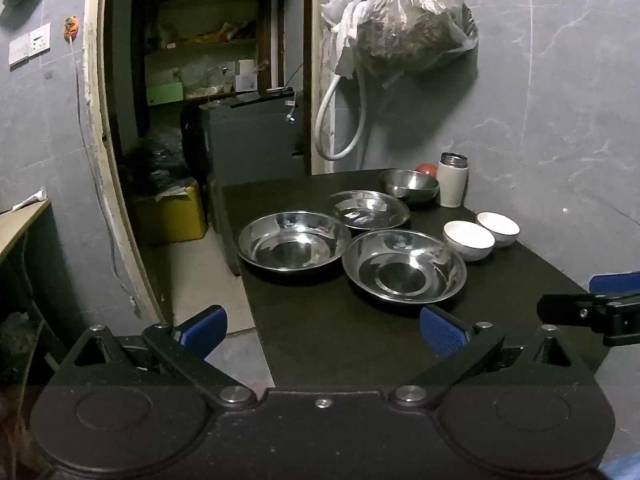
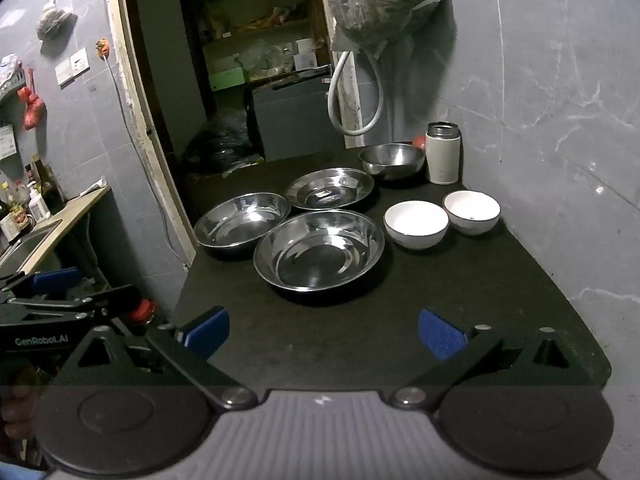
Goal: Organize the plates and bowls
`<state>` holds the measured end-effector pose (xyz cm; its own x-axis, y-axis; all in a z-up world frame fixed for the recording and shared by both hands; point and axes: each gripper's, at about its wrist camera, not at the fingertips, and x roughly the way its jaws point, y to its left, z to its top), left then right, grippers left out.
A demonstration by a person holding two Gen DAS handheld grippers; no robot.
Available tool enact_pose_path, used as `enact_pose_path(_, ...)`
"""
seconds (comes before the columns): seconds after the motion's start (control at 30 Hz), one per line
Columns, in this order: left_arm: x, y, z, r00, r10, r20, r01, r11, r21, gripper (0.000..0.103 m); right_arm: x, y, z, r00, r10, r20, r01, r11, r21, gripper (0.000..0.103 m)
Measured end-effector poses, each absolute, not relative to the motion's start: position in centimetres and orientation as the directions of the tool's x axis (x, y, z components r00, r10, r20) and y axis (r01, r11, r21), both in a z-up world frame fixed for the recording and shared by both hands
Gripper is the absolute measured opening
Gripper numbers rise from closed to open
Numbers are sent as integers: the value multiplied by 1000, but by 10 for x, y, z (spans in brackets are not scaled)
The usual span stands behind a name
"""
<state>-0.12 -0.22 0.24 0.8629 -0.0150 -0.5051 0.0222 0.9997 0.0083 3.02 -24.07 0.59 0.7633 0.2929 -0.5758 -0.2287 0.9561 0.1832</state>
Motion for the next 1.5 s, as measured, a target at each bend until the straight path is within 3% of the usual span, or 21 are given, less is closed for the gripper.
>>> enact_pose_path(1.5,1,3,1,856,-15,-517,18,1000,1,102,30,-241,7,765,294,-573,-233,956,179,103)
